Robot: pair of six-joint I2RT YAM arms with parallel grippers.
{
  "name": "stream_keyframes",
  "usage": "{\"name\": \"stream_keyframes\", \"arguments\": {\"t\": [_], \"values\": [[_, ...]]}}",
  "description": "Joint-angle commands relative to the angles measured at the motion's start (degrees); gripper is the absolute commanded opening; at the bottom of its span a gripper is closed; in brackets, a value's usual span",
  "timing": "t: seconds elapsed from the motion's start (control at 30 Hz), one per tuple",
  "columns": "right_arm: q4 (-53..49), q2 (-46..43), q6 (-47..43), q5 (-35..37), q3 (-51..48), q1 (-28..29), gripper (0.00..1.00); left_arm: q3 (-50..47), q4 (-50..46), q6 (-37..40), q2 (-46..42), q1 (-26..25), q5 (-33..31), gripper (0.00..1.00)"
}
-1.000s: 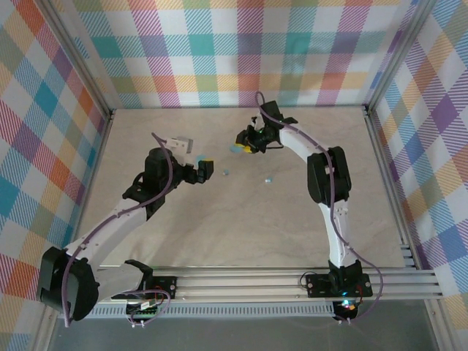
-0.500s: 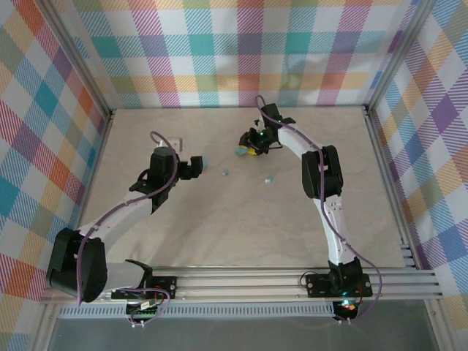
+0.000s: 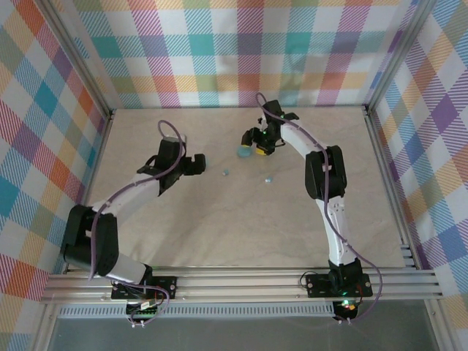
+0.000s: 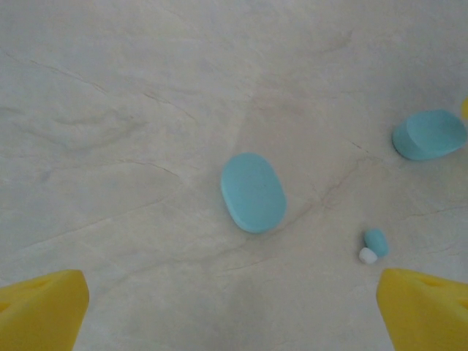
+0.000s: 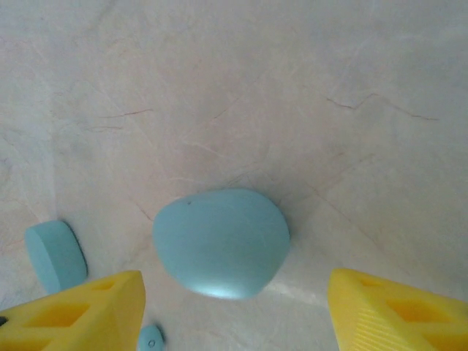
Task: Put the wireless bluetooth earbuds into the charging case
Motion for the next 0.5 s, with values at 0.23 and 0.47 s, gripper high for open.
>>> {"name": "stream_keyframes", "arguments": {"t": [0.23,0.47], "values": [[7.0,-20.9,-2.7,0.2,-22.4,-0.4,0.69,13.1,-3.6,-7.2,18.2,1.3,4.8,0.90],[13.0,-28.9,-0.8,-2.3,-34.2,-0.4,0.70,20.8,-5.7,-10.1,28.2,1.4,7.1,0.76]]}}
